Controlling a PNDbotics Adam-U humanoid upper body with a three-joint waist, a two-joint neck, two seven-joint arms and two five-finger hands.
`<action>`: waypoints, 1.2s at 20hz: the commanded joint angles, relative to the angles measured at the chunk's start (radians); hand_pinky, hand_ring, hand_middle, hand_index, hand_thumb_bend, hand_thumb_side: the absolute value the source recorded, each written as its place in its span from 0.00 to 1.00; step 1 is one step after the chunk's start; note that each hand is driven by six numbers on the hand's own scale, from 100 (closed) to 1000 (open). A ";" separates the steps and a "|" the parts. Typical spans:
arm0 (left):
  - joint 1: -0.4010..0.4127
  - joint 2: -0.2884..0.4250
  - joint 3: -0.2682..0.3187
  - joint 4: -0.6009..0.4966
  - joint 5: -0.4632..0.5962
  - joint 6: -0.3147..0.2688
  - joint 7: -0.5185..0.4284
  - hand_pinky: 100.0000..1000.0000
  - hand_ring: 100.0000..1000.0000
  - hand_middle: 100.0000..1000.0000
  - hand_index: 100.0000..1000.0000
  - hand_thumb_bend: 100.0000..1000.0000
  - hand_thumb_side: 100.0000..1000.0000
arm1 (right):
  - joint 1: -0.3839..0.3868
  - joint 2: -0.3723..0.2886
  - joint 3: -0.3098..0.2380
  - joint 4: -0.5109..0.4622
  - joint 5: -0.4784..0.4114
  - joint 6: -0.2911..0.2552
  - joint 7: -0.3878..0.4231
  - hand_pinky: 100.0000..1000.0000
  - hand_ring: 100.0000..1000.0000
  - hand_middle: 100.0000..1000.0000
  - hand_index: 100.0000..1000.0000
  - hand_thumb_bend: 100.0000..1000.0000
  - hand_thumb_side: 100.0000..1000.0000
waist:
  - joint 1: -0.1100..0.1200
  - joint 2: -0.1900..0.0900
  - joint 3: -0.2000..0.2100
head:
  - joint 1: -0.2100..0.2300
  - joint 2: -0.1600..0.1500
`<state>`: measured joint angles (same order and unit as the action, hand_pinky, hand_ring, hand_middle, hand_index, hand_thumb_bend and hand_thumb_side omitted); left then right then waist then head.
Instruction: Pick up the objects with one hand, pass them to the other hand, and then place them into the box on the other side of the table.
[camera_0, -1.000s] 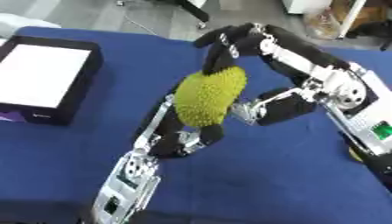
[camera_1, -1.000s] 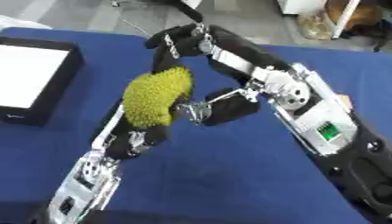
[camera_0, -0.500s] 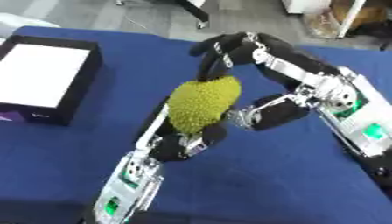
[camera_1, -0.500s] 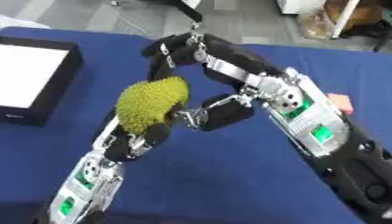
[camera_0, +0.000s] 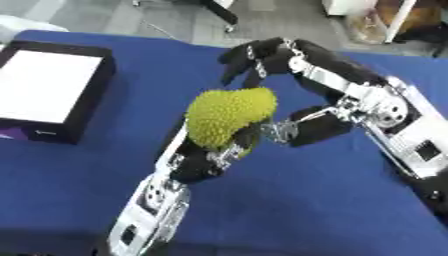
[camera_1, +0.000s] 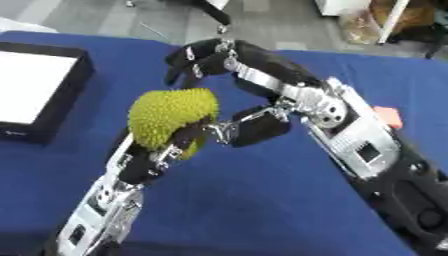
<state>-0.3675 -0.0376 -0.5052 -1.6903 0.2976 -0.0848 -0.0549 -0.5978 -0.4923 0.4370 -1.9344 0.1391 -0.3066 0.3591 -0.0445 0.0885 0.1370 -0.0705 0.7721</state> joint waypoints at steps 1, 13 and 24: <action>-0.011 -0.009 0.011 -0.011 0.015 0.009 0.034 0.83 0.54 0.15 0.38 0.00 0.19 | -0.010 -0.017 -0.005 -0.027 -0.022 -0.011 0.016 0.77 0.90 0.74 0.37 0.00 0.00 | 0.004 -0.011 -0.002 | 0.005 -0.002; -0.003 -0.003 0.026 0.018 -0.023 0.016 0.068 0.84 0.55 0.13 0.36 0.00 0.19 | -0.019 -0.045 -0.056 -0.066 -0.119 -0.083 0.076 0.85 1.00 1.00 0.88 0.34 0.40 | 0.012 -0.019 -0.008 | 0.036 -0.002; 0.005 0.010 0.048 0.047 -0.063 0.008 0.096 0.84 0.55 0.13 0.36 0.00 0.19 | -0.038 -0.097 -0.146 -0.066 -0.215 -0.089 0.058 0.88 1.00 1.00 0.95 0.44 0.50 | 0.016 -0.023 -0.014 | 0.046 -0.002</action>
<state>-0.3522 -0.0351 -0.4651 -1.6327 0.2426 -0.0746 0.0353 -0.6176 -0.5600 0.3140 -1.9799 -0.0617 -0.3957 0.4254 -0.0294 0.0823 0.1239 -0.0271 0.7722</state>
